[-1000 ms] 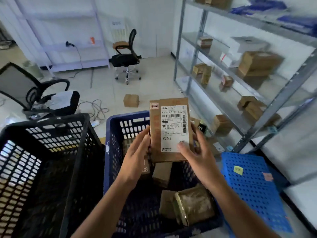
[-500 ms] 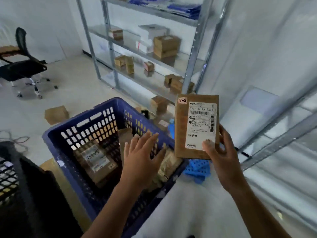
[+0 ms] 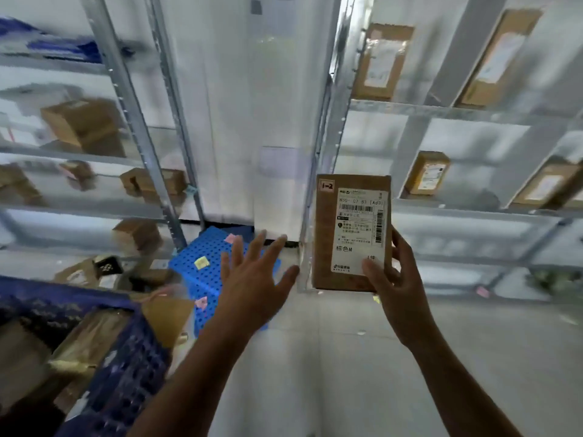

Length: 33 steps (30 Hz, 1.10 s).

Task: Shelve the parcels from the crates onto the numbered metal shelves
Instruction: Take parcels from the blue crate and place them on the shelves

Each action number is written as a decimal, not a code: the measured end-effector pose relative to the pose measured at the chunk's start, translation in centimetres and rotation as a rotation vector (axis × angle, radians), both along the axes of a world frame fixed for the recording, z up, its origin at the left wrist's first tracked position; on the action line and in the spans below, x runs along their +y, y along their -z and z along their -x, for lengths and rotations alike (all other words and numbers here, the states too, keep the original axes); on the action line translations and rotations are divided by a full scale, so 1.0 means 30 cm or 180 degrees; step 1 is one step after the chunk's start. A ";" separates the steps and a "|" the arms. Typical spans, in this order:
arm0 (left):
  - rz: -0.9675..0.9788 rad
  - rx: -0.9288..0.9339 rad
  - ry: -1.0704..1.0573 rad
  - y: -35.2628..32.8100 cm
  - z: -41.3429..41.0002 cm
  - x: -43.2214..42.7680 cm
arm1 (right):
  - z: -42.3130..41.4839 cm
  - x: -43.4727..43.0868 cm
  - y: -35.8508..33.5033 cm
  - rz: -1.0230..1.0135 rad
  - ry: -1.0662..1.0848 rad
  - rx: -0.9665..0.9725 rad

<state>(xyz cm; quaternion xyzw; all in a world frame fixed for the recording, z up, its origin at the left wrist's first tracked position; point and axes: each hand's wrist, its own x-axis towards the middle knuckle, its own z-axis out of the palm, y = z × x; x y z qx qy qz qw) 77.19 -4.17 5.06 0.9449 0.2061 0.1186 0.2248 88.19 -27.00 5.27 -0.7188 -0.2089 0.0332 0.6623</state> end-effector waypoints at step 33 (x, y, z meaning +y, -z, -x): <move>-0.0359 -0.0812 0.1272 -0.327 -1.851 -1.075 | -1.577 -1.180 -0.262 -0.0587 0.0860 -0.0252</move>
